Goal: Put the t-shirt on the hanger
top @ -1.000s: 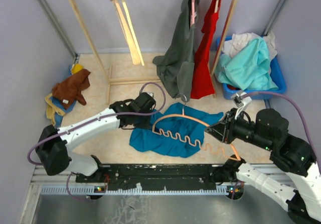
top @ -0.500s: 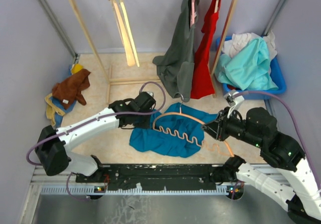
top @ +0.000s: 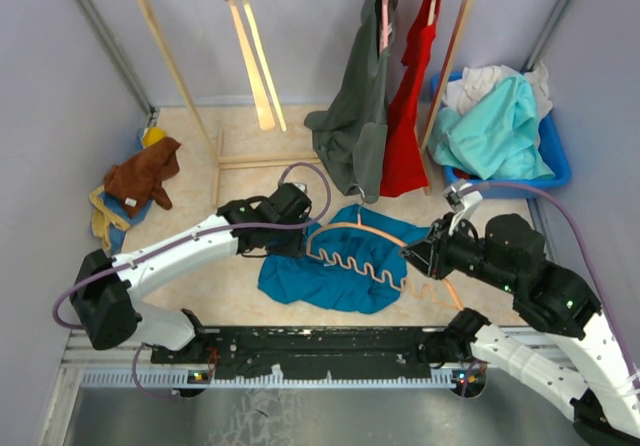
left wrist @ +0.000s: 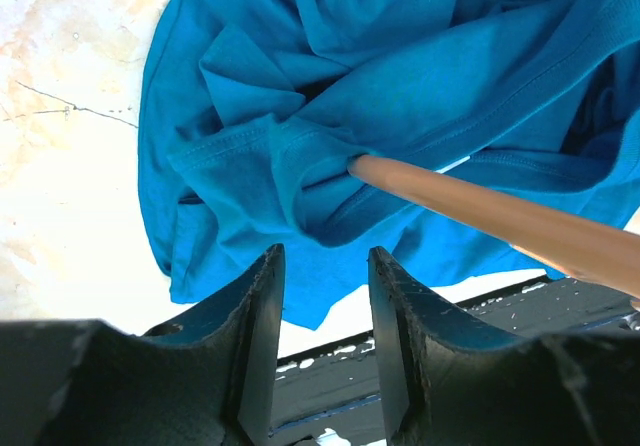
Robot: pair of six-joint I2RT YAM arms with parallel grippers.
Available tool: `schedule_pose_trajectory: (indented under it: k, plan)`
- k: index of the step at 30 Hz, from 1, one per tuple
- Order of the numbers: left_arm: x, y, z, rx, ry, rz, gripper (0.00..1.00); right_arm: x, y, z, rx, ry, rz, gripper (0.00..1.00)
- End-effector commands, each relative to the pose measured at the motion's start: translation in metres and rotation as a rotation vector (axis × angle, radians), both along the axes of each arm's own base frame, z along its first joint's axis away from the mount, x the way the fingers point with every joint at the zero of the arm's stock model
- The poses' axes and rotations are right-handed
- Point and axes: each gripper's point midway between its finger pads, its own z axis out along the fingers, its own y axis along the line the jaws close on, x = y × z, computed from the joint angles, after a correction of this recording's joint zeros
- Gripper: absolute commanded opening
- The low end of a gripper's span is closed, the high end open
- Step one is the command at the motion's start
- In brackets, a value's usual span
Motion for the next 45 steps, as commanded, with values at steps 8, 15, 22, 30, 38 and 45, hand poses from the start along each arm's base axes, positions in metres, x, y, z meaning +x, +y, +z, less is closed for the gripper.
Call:
schedule_pose_trajectory:
  k: [8,15,22,30,38,45]
  plan:
    - [0.004,-0.004,-0.023,0.041,0.017,0.000,0.46,0.001,0.001,0.019,0.074,-0.069,-0.001,0.00]
    - [0.010,-0.001,-0.040,0.109,0.022,0.008,0.38,-0.003,0.002,0.017,0.087,-0.058,0.007,0.00]
    - [0.009,0.002,-0.046,0.129,0.033,0.016,0.19,-0.004,0.003,0.012,0.095,-0.048,0.011,0.00]
    - [0.014,-0.005,-0.017,0.077,-0.005,0.019,0.00,-0.008,0.008,0.009,0.119,-0.039,0.037,0.00]
    - [0.018,-0.019,0.029,-0.001,-0.047,-0.002,0.00,-0.006,0.017,0.005,0.153,-0.043,0.064,0.00]
    - [0.016,-0.027,0.056,-0.048,-0.070,-0.022,0.00,0.004,0.027,0.008,0.190,-0.098,0.076,0.00]
